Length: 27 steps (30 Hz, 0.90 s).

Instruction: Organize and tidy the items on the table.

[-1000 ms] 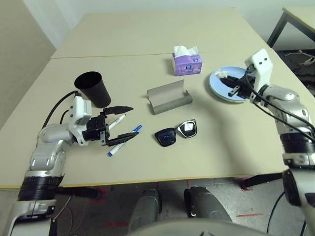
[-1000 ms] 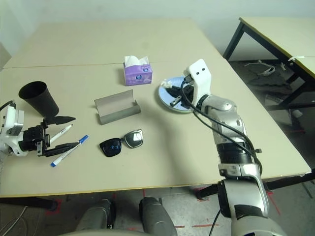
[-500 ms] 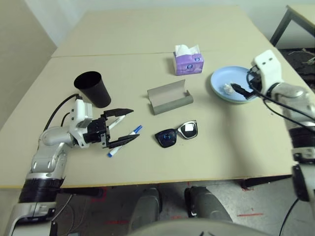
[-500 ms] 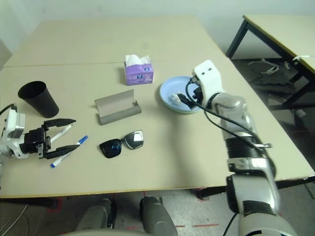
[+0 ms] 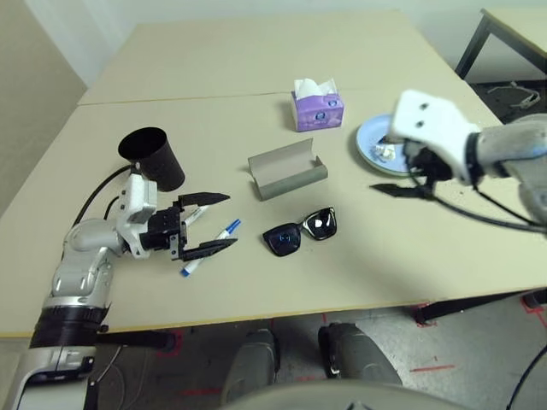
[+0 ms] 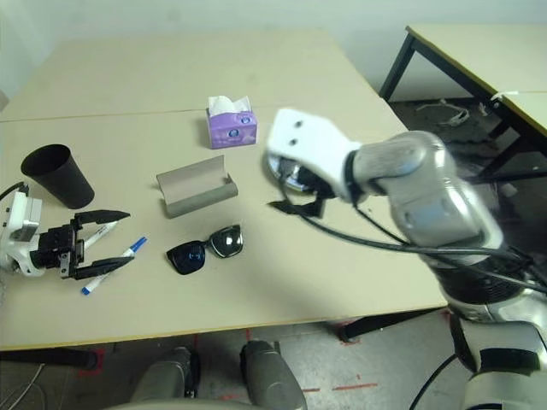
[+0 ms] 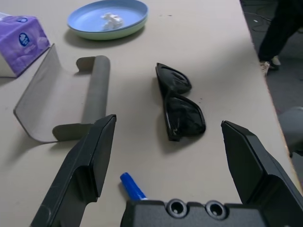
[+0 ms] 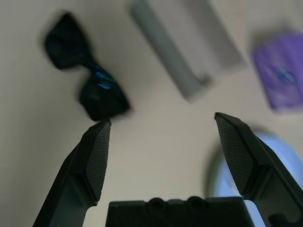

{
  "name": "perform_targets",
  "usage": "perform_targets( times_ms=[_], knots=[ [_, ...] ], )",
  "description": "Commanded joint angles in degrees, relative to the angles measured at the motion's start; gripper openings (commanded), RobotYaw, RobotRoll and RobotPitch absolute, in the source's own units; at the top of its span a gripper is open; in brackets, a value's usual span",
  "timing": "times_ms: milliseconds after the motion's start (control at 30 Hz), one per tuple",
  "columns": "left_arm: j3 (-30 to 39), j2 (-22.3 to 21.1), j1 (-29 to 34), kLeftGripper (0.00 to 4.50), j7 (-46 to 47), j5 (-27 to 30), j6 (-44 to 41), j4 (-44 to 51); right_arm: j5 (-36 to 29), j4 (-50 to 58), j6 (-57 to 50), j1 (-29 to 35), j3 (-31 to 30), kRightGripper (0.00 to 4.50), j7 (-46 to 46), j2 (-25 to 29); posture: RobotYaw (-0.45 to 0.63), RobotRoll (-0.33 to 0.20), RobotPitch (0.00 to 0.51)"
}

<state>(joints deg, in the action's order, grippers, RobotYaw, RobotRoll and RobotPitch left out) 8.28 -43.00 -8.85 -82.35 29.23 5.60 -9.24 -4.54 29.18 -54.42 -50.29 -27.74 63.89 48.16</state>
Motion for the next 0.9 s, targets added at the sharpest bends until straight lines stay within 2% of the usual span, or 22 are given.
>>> perform_targets(
  times_ms=[33, 267, 500, 700, 900],
  knots=[
    [1.6, -1.4, 2.7, 4.5, -1.3, 0.3, 0.7, 0.8, 2.6, -0.6, 0.5, -2.2, -6.0, 4.45, -1.3, -3.1, -0.1, 0.0, 0.112],
    [4.7, -2.2, 7.8, 4.5, 0.1, 0.5, 1.2, 2.9, 6.7, -5.7, 6.8, -4.2, -13.0, 4.45, 0.0, -8.4, -0.06, 0.0, 0.115],
    [5.3, -1.7, 9.0, 4.5, 1.2, 0.2, 1.6, 3.3, 10.7, -9.8, 10.5, -2.9, -18.0, 4.45, -0.3, -12.8, -0.04, 0.0, 0.116],
    [5.0, -1.4, 9.0, 4.5, 2.1, 0.2, 1.9, 3.4, 15.3, -15.8, 15.2, -0.3, -20.5, 4.45, -1.5, -14.6, -0.04, 0.0, 0.116],
    [5.1, -1.6, 8.4, 4.5, 3.0, -0.1, 2.0, 3.3, 18.2, -19.8, 18.6, 1.4, -19.5, 4.45, -1.3, -16.0, -0.04, 0.0, 0.115]
  ],
)
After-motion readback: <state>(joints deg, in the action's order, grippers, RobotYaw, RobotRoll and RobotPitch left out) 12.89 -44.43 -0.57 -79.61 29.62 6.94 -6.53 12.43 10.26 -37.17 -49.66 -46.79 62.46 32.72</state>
